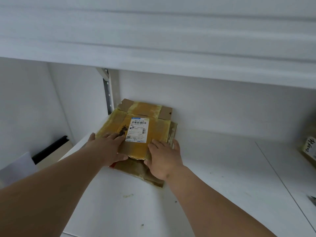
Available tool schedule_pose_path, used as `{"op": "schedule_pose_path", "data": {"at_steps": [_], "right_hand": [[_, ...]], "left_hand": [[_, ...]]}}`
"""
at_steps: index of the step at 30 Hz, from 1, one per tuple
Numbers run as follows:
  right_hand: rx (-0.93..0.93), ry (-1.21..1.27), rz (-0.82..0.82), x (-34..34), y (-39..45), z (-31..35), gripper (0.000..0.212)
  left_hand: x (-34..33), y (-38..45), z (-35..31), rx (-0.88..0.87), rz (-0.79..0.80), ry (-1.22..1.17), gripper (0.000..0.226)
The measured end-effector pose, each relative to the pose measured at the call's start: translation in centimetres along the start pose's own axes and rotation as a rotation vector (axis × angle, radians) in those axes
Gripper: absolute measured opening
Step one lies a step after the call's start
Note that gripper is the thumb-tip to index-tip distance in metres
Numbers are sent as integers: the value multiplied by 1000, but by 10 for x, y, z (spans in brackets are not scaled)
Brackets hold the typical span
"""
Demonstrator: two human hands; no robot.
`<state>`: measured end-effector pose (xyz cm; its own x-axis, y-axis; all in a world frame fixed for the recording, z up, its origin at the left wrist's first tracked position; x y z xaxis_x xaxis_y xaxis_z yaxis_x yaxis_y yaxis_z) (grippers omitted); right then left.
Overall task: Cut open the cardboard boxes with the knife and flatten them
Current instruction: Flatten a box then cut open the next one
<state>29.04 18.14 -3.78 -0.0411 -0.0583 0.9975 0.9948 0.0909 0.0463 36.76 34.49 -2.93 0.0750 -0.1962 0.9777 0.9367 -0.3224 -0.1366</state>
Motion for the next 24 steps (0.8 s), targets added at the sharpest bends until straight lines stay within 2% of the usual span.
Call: {"op": "schedule_pose_path", "data": {"at_steps": [5, 9, 11, 14, 19, 24], "right_hand": [[5, 18, 20, -2, -7, -6, 78], [-14, 97, -129, 0, -24, -23, 75], [-25, 141, -174, 3, -34, -33, 70], [-49, 199, -250, 11, -55, -55, 67], [-160, 189, -284, 14, -105, -114, 68], [-350, 128, -264, 11, -184, -204, 52]], "left_hand": [[10, -5, -13, 25, -42, 45, 99], [34, -12, -38, 27, -105, 53, 111], [48, -18, -59, -34, -189, 84, 106], [66, -28, -98, -170, -322, 116, 86], [76, -44, -174, -308, -291, 144, 79], [76, -59, -265, -385, -293, 119, 75]]}}
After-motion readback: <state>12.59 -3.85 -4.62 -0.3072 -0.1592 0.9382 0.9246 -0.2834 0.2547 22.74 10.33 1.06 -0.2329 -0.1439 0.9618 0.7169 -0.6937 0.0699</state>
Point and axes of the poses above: each hand's wrist, its own y-axis towards the middle knuckle, its own x-axis out of the back of the hand, z = x × y, the point moved 6 cm from there along y, towards the middle knuckle, and after that the axes turned 4 degrees about x, right-handed, at the moved point
